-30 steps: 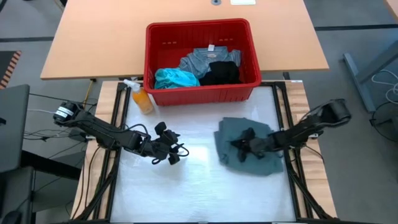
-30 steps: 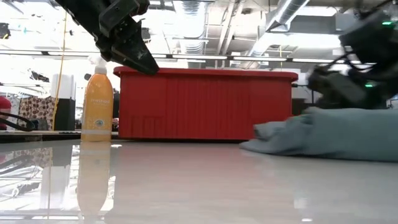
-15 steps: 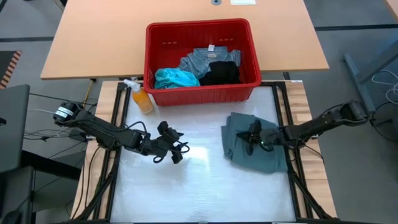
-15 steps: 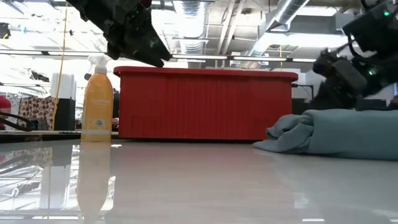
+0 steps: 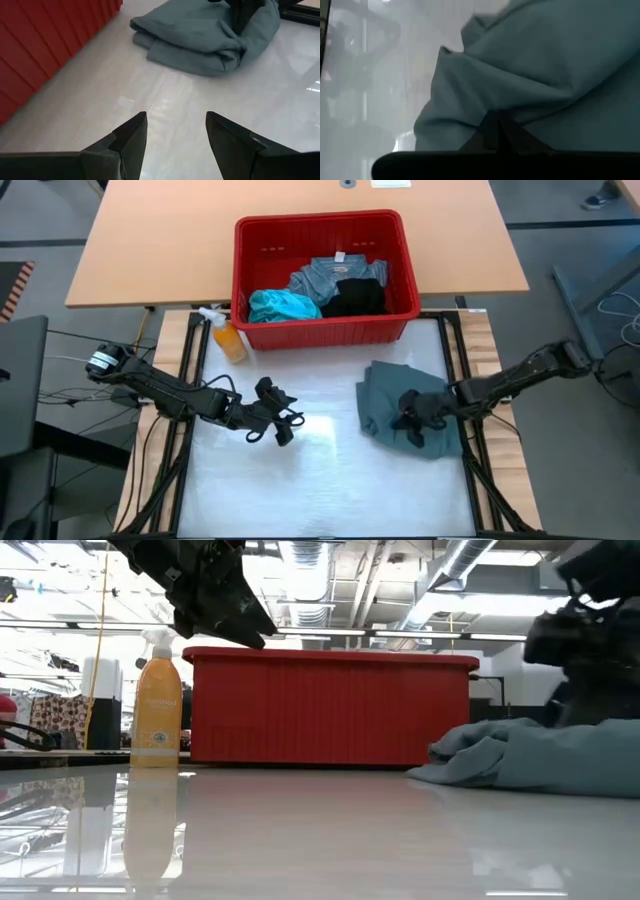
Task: Fold Laundry from Bin
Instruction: Fold the gray pants
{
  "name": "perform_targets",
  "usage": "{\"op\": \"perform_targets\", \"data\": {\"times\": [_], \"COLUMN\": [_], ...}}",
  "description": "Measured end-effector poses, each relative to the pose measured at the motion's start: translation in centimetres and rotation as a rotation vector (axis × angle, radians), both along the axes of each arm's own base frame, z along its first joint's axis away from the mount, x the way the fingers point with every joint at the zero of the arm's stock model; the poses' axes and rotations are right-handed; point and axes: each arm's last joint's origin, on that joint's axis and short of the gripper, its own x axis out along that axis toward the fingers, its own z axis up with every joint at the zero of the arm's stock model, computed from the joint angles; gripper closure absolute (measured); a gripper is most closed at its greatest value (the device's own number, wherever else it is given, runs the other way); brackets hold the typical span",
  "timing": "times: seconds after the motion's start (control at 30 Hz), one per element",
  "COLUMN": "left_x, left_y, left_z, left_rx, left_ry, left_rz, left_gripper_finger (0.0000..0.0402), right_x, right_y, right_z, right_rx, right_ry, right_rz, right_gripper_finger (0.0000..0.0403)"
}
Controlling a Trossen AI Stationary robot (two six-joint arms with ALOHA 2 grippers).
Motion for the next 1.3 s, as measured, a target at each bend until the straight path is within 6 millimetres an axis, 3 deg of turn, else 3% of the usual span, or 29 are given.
{"op": "perform_targets", "data": {"times": [0.23, 0.43, 0.63, 1.0, 1.3], "left_x": [0.1, 0.0, -0.2, -0.2, -0.2], "left_y": [0.2, 0.3, 0.3, 0.3, 0.3], "left_z": [0.0, -0.1, -0.4, -0.4, -0.4], "left_rx": [0.026, 0.032, 0.035, 0.015, -0.008], "left_ry": [0.01, 0.022, 0.054, 0.056, 0.049], "left_rz": [-0.007, -0.006, -0.003, 0.006, 0.015], "left_gripper_finger": [0.021, 0.021, 0.021, 0.021, 0.021], "right_x": [-0.5, -0.6, 0.2, 3.7, 7.1], "right_y": [0.7, -0.2, -0.7, -1.6, -5.2], "right_z": [0.1, -2.8, -4.6, -5.6, -5.3], "right_rx": [0.004, -0.115, -0.219, -0.301, -0.321], "right_ry": [0.001, 0.001, -0.194, -0.277, -0.247], "right_rz": [-0.03, -0.131, -0.101, 0.074, 0.153], "right_gripper_finger": [0.0388, 0.0388, 0.0388, 0.0388, 0.0388]}}
